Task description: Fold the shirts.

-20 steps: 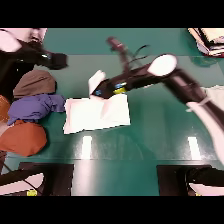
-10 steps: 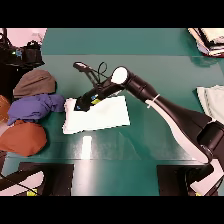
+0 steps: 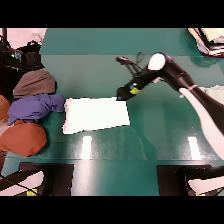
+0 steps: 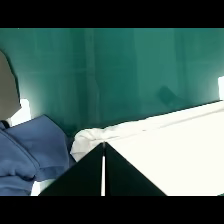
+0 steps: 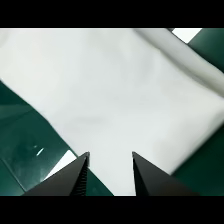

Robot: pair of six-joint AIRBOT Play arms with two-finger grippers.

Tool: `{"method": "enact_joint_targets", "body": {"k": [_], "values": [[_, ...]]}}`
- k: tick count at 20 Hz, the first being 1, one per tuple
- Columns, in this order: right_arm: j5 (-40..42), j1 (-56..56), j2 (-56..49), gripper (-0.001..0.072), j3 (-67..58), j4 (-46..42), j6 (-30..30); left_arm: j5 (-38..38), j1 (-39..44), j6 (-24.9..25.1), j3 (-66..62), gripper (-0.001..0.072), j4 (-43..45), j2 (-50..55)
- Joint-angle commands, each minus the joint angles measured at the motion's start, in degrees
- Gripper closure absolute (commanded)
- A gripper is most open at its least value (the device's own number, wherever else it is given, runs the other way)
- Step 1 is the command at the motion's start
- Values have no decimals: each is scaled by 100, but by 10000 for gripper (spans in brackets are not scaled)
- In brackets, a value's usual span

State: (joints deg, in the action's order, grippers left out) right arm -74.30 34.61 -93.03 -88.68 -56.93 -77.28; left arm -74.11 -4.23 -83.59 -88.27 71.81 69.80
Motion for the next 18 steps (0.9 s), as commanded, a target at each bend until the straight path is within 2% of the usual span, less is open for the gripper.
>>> {"method": "enact_joint_targets", "body": {"k": [1, 2, 6, 10, 12, 13, 15, 17, 18], "values": [[953, -684, 710, 164, 1587, 20, -140, -9, -4, 7, -4, 686, -11, -4], [1217, -837, 793, 37, 1958, 260, -140, 22, -2, 7, -4, 686, -31, -4], [1672, -1027, 494, 42, 2771, 1436, 98, 136, -2, 7, -4, 686, -125, -4], [1534, -638, -345, 70, 2531, 2640, 608, 166, -4, 66, -4, 686, -175, -4], [1519, -341, -654, 194, 2218, 3016, 772, 164, -2, 114, -4, 685, -181, -4], [1521, -192, -767, 304, 2035, 3023, 798, 164, -2, 114, -4, 685, -199, -4], [1521, 24, -905, 630, 1711, 2992, 946, 166, -2, 111, -4, 686, -358, -4], [1528, 85, -940, 694, 1429, 2918, 944, 214, 48, 114, -4, 686, -599, -4], [1510, 39, -925, 695, 1303, 2789, 938, 260, 160, 111, -4, 687, -584, -4]]}}
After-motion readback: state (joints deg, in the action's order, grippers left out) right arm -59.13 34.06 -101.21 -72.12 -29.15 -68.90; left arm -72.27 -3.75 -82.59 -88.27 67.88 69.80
